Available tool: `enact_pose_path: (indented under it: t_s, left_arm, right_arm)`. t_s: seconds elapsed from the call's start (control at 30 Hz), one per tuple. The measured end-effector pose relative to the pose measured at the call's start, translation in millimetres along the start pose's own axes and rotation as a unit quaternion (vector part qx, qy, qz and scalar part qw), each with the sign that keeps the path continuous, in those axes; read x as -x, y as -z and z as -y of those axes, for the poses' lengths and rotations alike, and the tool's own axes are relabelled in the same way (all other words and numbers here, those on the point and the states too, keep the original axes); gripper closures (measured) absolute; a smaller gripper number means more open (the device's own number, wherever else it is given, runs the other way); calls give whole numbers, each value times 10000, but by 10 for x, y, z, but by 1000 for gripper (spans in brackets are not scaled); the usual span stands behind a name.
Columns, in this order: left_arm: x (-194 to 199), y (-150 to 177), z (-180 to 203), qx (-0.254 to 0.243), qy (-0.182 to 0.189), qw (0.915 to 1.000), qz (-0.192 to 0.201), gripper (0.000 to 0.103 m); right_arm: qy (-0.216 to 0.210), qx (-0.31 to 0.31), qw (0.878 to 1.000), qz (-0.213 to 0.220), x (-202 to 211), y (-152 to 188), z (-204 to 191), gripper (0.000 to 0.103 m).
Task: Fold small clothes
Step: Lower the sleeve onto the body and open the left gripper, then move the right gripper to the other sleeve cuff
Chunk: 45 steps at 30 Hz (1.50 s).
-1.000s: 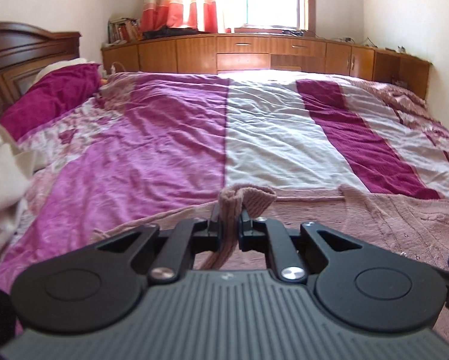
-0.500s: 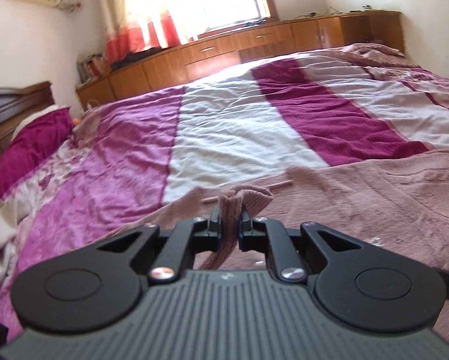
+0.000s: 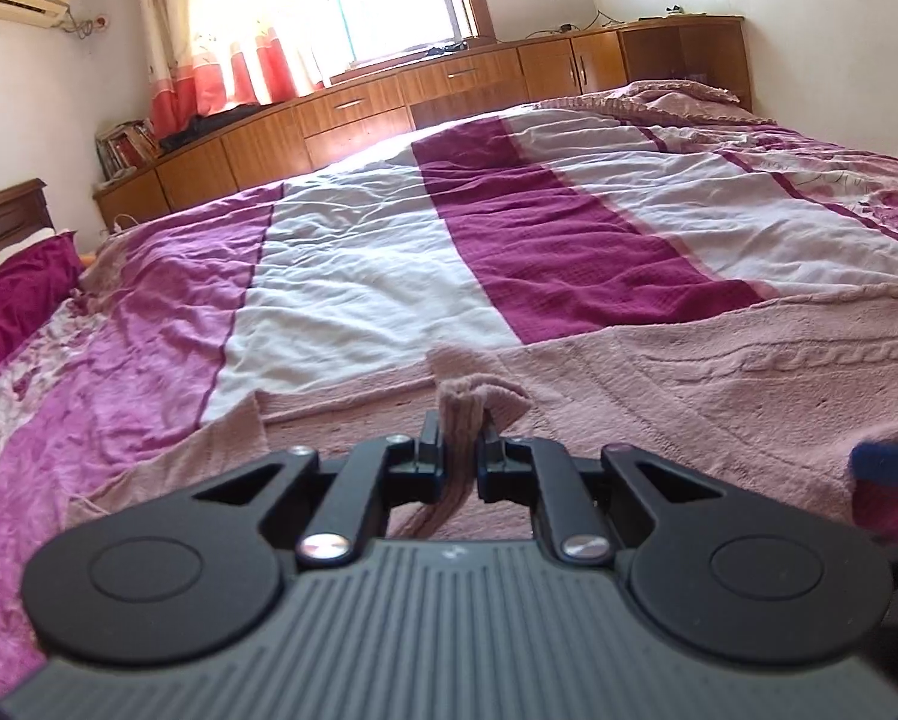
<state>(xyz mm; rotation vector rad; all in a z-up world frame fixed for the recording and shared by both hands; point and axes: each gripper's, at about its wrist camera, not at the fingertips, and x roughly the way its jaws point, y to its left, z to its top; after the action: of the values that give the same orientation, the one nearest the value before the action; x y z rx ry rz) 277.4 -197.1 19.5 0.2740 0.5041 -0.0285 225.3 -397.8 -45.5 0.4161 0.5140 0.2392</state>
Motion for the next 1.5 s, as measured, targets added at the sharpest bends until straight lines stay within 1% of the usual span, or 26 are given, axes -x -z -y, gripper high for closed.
enact_pose_path:
  t_s: [0.03, 0.1, 0.13, 0.17, 0.2, 0.23, 0.27, 0.4, 0.5, 0.53, 0.57, 0.63, 0.7, 0.8, 0.83, 0.87, 0.93, 1.0, 1.1, 1.2, 1.27, 1.37, 1.5]
  left_arm:
    - [-3, 7, 15, -20, 39, 10000, 3, 91]
    - [-10, 36, 45, -89, 230, 9997, 36, 89]
    - [-8, 54, 65, -122, 302, 9994, 62, 85]
    - [4, 72, 86, -155, 325, 9993, 99, 75]
    - [19, 83, 109, -183, 259, 9994, 118, 69]
    - [31, 86, 132, -171, 160, 9997, 95, 59]
    - [46, 81, 145, -119, 99, 9999, 56, 56]
    - [105, 46, 120, 80, 227, 9997, -1, 56]
    - [139, 42, 43, 113, 168, 9998, 34, 53]
    - [148, 51, -8, 161, 151, 9997, 36, 50]
    - [156, 65, -68, 213, 125, 9997, 25, 48]
    - [170, 111, -209, 271, 19, 9996, -5, 47]
    - [185, 182, -368, 228, -172, 9996, -47, 47]
    - [227, 346, -685, 116, -677, 9975, -136, 45]
    - [249, 414, -825, 169, -801, 9965, -192, 42]
    - [278, 482, -983, 256, -898, 9953, -273, 42]
    - [341, 622, -1310, 424, -1091, 9919, -487, 42]
    - [458, 775, -1631, 593, -1365, 9866, -666, 42]
    - [692, 987, -2058, 999, -1520, 9791, -907, 42]
    - [958, 1153, -2321, 1378, -1559, 9733, -964, 42]
    - [1103, 1202, -2354, 1497, -1502, 9728, -929, 42]
    - [1273, 1210, -2281, 1598, -1369, 9741, -827, 42]
    - [1367, 1144, -2029, 1829, -1044, 9748, -729, 42]
  right_arm:
    - [106, 96, 9998, 106, 26, -7, -13, 0]
    - [218, 64, 9995, 212, 53, -33, 18, 0]
    - [251, 5, 9994, 240, 60, -41, 52, 0]
    - [313, -47, 9992, 254, 60, -49, 81, 0]
    - [368, -101, 9990, 253, 54, -55, 103, 0]
    - [404, -163, 9987, 253, 59, -64, 132, 0]
    - [429, -212, 9985, 259, 60, -72, 149, 0]
    - [483, -287, 9979, 321, 74, -84, 171, 0]
    - [463, -394, 9978, 259, 68, -121, 150, 0]
    - [439, -376, 9980, 265, 71, -139, 117, 0]
    - [408, -311, 9983, 291, 84, -150, 74, 0]
    - [365, -130, 9987, 319, 83, -156, -16, 0]
    - [366, 9, 9989, 283, 62, -129, -83, 0]
    - [266, 304, 9987, 326, 21, 9, -119, 0]
    - [289, 399, 9984, 263, -5, 32, -140, 0]
    - [320, 469, 9982, 208, -27, 39, -166, 0]
    - [225, 590, 9976, 281, -29, 74, -184, 0]
    - [148, 594, 9979, 215, -50, 99, -170, 0]
    - [118, 549, 9983, 147, -74, 114, -142, 0]
    - [87, 513, 9986, 126, -60, 115, -126, 0]
    - [99, 477, 9988, 102, -38, 116, -112, 0]
    - [214, 473, 9986, 55, 54, 108, -87, 0]
    - [520, 313, 9982, -18, 373, 69, 23, 0]
